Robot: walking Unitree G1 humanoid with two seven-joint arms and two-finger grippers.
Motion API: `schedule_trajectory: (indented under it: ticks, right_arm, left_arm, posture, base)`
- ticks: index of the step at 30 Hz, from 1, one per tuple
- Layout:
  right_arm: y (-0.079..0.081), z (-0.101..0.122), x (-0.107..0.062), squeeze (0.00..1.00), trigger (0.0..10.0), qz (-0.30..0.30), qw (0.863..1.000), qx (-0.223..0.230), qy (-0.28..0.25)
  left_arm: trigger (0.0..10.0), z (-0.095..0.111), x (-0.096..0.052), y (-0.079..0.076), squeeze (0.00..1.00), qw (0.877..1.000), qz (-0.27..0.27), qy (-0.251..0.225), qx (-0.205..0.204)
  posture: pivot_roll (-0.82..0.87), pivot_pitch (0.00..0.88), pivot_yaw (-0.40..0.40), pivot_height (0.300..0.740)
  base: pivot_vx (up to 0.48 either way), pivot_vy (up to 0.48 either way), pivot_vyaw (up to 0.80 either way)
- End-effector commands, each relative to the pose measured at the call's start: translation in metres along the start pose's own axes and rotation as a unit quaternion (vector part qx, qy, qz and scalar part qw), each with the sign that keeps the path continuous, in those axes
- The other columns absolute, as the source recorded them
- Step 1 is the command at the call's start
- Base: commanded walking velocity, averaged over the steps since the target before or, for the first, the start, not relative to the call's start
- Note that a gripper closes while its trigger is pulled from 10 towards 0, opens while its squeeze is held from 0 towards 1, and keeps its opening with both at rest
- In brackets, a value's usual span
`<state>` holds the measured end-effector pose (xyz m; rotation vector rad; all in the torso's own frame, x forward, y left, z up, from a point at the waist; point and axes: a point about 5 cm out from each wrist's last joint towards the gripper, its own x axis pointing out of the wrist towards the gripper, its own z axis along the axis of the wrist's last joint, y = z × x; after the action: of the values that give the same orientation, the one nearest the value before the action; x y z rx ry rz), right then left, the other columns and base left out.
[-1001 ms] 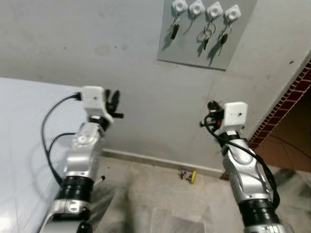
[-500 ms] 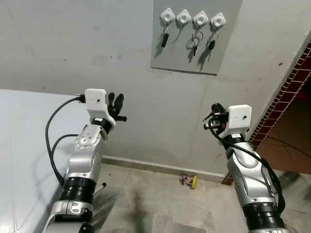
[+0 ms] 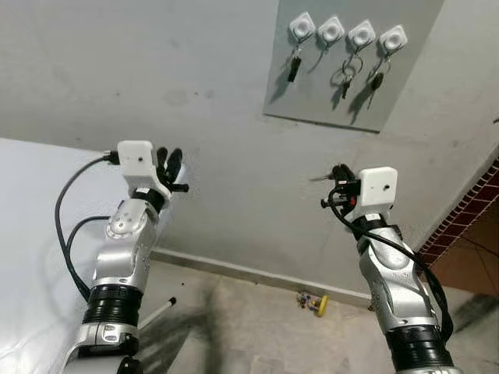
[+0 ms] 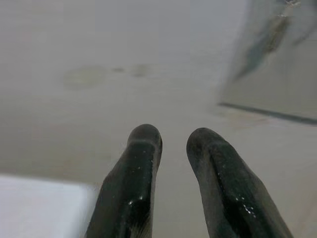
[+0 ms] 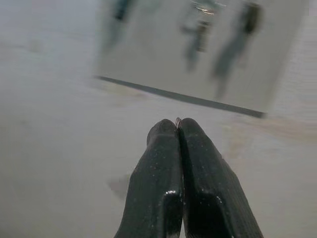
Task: Hang keys on a hook
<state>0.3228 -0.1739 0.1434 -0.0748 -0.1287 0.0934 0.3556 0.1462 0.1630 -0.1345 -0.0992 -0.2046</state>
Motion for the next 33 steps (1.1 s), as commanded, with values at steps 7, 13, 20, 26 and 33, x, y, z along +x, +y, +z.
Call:
schedule_trajectory:
  ticks: [7,13,20,26,33]
  right_arm:
    - [0.006,0.010,0.004,0.00,10.0,0.008,1.000,0.004,-0.021]
    - [0.006,0.010,0.004,0.00,10.0,0.011,1.000,0.004,-0.021]
    - [0.006,0.009,0.004,0.00,10.0,0.012,1.000,0.003,-0.020]
    - [0.007,0.009,0.004,0.00,10.0,0.018,1.000,0.000,-0.019]
    - [0.009,0.012,0.006,0.00,10.0,0.046,0.999,-0.002,-0.023]
  left_arm:
    - [10.0,0.006,0.001,0.004,0.00,1.000,0.000,-0.004,0.014]
    - [10.0,0.006,0.001,0.003,0.00,1.000,-0.001,-0.004,0.017]
    - [10.0,0.006,0.000,0.003,0.00,1.000,-0.001,-0.004,0.018]
    - [10.0,0.008,0.000,0.003,0.00,1.000,0.005,-0.017,0.023]
    - [10.0,0.016,0.000,-0.005,0.00,0.998,-0.033,-0.033,0.034]
  posture:
    - [-0.07,0.000,-0.016,0.740]
    - [-0.07,0.000,-0.018,0.740]
    - [-0.07,0.000,-0.019,0.740]
    - [-0.07,0.000,-0.019,0.740]
    - [-0.06,0.000,-0.019,0.740]
  base:
    - [0.411,0.000,0.00]
    - [0.414,0.000,0.00]
    - [0.412,0.000,0.00]
    - [0.197,0.000,0.00]
    - [0.000,0.000,0.00]
